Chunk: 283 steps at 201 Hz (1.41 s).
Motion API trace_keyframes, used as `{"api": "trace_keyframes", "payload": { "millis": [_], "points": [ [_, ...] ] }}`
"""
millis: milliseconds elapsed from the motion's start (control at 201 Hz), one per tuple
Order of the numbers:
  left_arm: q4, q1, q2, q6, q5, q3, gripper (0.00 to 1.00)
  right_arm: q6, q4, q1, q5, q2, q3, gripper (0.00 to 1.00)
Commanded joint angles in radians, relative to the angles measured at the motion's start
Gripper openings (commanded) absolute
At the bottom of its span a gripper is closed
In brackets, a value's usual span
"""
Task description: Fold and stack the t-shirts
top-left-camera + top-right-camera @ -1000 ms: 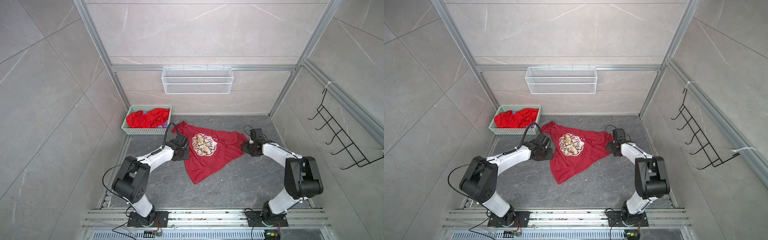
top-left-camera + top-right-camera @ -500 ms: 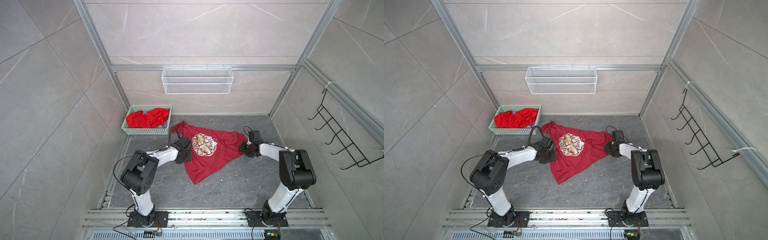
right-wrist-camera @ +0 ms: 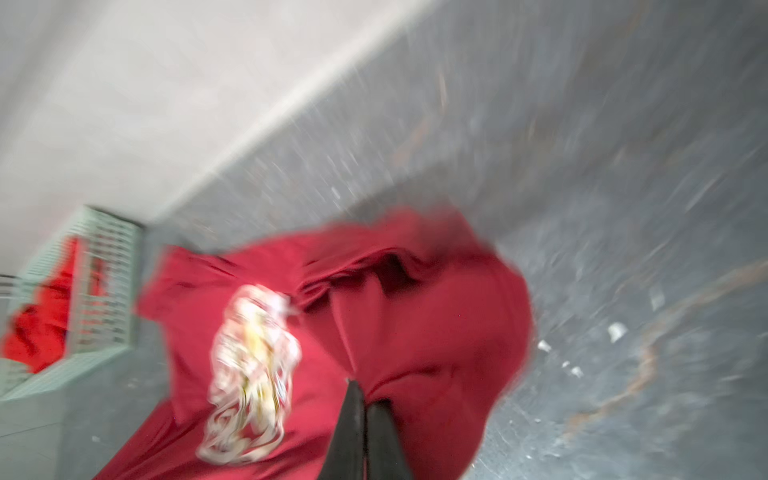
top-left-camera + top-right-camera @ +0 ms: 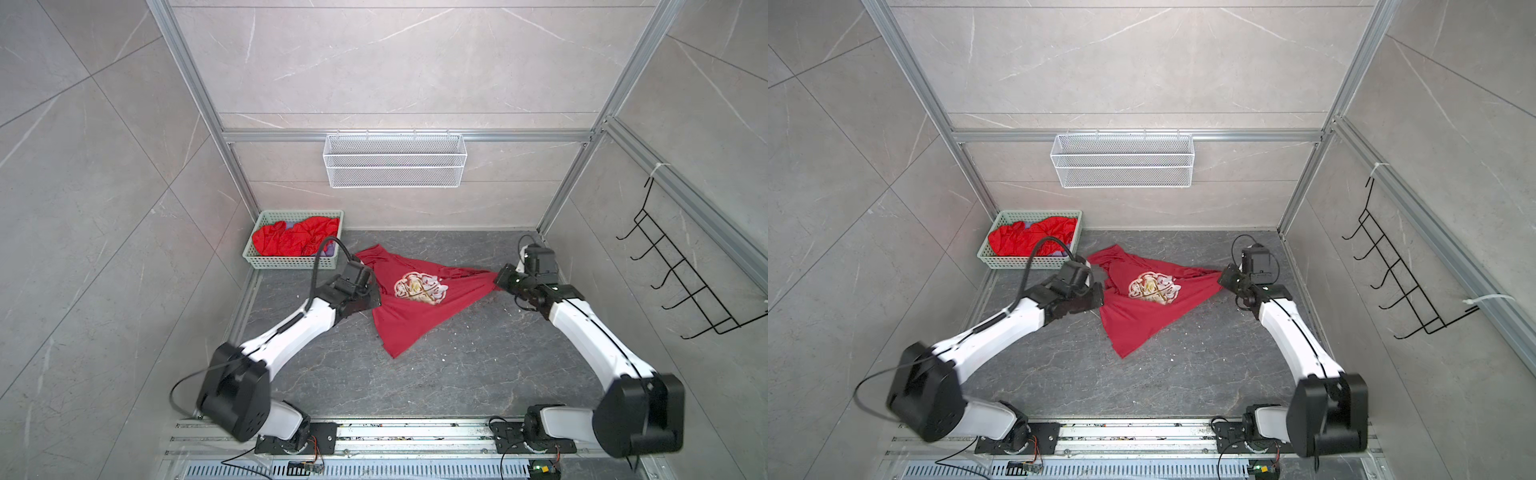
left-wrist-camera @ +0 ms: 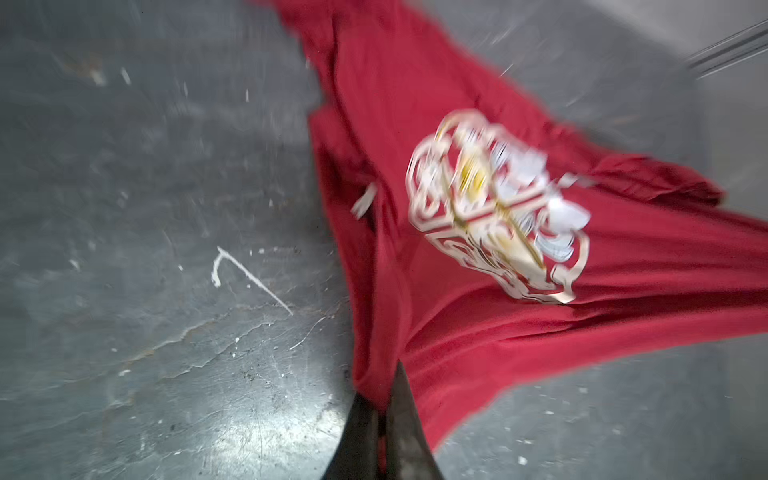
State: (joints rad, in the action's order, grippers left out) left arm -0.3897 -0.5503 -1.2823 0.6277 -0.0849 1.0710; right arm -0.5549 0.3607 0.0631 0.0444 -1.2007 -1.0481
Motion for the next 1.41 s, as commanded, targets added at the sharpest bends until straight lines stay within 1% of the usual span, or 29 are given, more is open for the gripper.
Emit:
{"api": "trace_keyframes", "payload": {
  "millis": [0,100,189,279,348,468,548,642,717,846,941,1011,1070,1130,1220,1324,1404],
  "points": [
    [-0.074,0.0,0.212,-0.087,-0.091,0.048,0.0,0.073,0.17,0.001,-0.078,0.127,-0.077,0.0],
    [-0.102,-0.002,0.353,-0.109,-0.081,0.061,0.0,0.111,0.302,0.001,-0.05,0.185,-0.178,0.0],
    [-0.11,-0.001,0.439,-0.119,-0.053,0.078,0.0,0.135,0.355,0.001,-0.032,0.219,-0.239,0.0],
    [-0.104,0.0,0.483,-0.137,-0.034,0.106,0.0,0.168,0.409,0.0,-0.013,0.219,-0.312,0.0],
    [-0.084,-0.001,0.48,-0.157,-0.037,0.118,0.0,0.173,0.427,0.0,0.0,0.198,-0.347,0.0],
    [-0.06,-0.001,0.399,-0.214,-0.088,0.145,0.0,0.157,0.384,0.001,0.026,0.132,-0.331,0.0],
    [-0.038,0.0,0.31,-0.258,-0.127,0.175,0.0,0.138,0.318,0.001,0.055,0.076,-0.303,0.0],
    [-0.012,0.017,0.189,-0.312,-0.136,0.249,0.0,0.127,0.247,0.0,0.074,-0.004,-0.318,0.0],
    [0.0,0.046,0.097,-0.34,-0.094,0.329,0.0,0.133,0.232,0.0,0.089,-0.078,-0.384,0.0],
    [0.008,0.127,-0.048,-0.34,0.002,0.508,0.0,0.146,0.221,0.001,0.097,-0.177,-0.543,0.0],
    [-0.004,0.157,-0.093,-0.341,0.043,0.643,0.0,0.162,0.228,0.0,0.08,-0.17,-0.639,0.0],
    [-0.005,0.168,-0.085,-0.343,0.065,0.693,0.0,0.177,0.237,0.001,0.041,-0.13,-0.674,0.0],
    [-0.01,0.175,-0.062,-0.336,0.083,0.708,0.0,0.191,0.244,0.001,0.01,-0.079,-0.671,0.0],
    [-0.022,0.179,-0.032,-0.32,0.092,0.683,0.0,0.199,0.253,0.0,-0.003,-0.028,-0.638,0.0],
    [-0.042,0.181,0.011,-0.288,0.106,0.584,0.0,0.192,0.28,0.0,0.009,0.019,-0.546,0.0],
    [-0.091,0.184,0.033,-0.236,0.111,0.453,0.0,0.162,0.319,0.0,0.039,0.024,-0.387,0.0],
    [-0.124,0.195,0.018,-0.2,0.164,0.362,0.0,0.14,0.314,-0.001,0.067,0.008,-0.256,0.0]
  ]
}}
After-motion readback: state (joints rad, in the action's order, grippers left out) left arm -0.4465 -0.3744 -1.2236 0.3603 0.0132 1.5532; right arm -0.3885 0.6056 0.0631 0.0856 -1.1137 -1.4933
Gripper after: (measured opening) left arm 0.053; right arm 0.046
